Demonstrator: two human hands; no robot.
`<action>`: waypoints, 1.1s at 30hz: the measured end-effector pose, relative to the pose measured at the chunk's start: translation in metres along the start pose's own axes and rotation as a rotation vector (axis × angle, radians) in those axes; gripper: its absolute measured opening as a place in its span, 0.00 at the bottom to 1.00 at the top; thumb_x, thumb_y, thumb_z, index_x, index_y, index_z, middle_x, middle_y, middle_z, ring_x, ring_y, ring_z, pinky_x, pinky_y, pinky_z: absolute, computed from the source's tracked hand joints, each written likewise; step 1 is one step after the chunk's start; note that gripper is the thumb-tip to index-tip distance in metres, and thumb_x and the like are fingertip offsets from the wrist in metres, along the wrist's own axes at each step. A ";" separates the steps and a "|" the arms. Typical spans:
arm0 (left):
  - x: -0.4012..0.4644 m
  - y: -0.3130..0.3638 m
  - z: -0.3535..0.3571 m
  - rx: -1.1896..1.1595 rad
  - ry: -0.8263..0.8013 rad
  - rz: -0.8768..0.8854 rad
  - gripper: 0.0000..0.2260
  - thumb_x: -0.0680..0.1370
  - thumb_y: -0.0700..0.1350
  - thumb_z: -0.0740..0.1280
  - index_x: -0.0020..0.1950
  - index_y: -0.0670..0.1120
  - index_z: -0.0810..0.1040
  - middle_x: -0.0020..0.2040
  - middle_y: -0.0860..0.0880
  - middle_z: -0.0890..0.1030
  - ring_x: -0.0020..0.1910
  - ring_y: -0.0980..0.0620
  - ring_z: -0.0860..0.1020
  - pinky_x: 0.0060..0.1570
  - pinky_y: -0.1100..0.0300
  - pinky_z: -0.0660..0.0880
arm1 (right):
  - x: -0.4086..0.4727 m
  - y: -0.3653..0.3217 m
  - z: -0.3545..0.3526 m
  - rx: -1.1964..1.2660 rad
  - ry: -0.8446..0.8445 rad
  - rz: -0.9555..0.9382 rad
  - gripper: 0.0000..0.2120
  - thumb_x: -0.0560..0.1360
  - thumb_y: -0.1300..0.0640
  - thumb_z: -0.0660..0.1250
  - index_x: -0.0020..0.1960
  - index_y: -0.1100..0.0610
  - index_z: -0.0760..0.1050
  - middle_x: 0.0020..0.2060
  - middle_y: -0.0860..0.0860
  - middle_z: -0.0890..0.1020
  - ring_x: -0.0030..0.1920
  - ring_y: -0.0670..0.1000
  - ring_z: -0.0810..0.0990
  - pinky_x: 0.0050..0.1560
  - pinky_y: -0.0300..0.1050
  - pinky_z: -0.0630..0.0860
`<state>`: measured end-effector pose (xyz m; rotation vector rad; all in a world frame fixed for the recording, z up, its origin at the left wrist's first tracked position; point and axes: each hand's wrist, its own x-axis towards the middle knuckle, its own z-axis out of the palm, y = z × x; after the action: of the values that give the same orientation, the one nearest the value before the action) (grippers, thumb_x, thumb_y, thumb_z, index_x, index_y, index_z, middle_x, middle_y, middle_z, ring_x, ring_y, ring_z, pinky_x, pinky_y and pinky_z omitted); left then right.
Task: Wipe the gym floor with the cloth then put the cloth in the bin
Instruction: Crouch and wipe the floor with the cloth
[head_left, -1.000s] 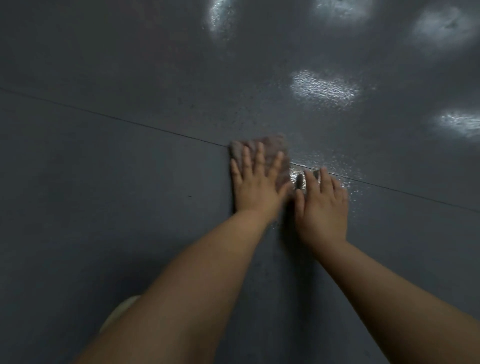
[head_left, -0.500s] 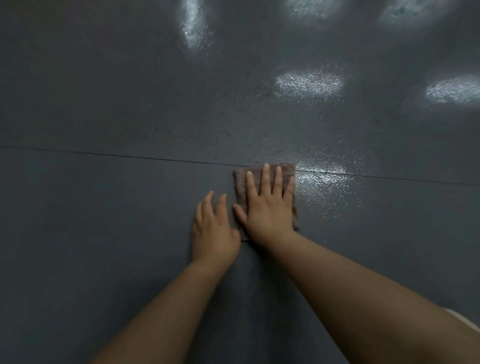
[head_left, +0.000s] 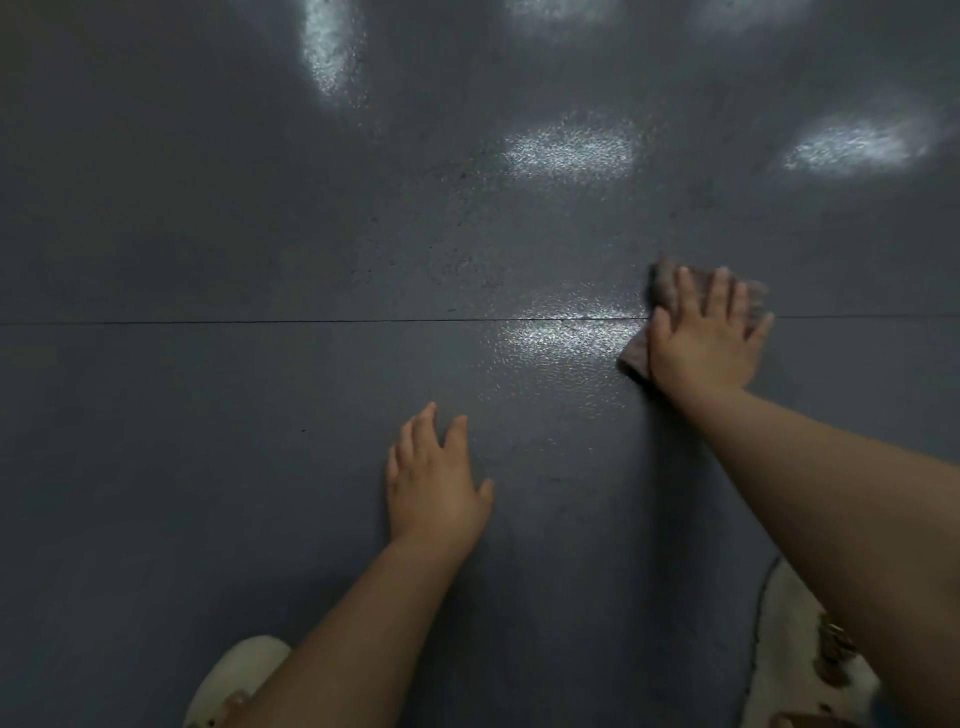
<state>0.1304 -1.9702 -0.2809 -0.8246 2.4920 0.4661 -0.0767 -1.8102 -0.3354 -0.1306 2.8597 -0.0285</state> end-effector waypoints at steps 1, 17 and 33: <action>-0.002 0.000 0.001 0.005 -0.006 0.003 0.31 0.78 0.54 0.63 0.77 0.51 0.53 0.77 0.47 0.46 0.76 0.47 0.46 0.73 0.53 0.47 | -0.005 0.002 0.001 0.013 0.005 0.040 0.27 0.81 0.44 0.49 0.78 0.45 0.47 0.78 0.53 0.46 0.77 0.54 0.43 0.74 0.60 0.39; -0.021 -0.005 0.013 0.241 -0.127 0.009 0.37 0.76 0.55 0.65 0.78 0.49 0.47 0.78 0.46 0.46 0.75 0.46 0.53 0.71 0.52 0.54 | -0.098 -0.036 0.022 -0.158 -0.147 -0.766 0.32 0.73 0.38 0.39 0.74 0.42 0.60 0.75 0.54 0.59 0.75 0.58 0.56 0.72 0.61 0.43; -0.036 0.063 0.036 0.083 0.062 0.127 0.19 0.78 0.45 0.63 0.68 0.48 0.65 0.68 0.47 0.65 0.67 0.47 0.66 0.62 0.56 0.63 | -0.129 -0.005 0.032 -0.107 -0.185 -0.631 0.34 0.72 0.37 0.31 0.77 0.43 0.42 0.77 0.54 0.41 0.76 0.57 0.37 0.70 0.52 0.29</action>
<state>0.1278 -1.8890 -0.2809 -0.6603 2.6133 0.3818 0.0561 -1.8035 -0.3306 -0.9906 2.5190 0.0104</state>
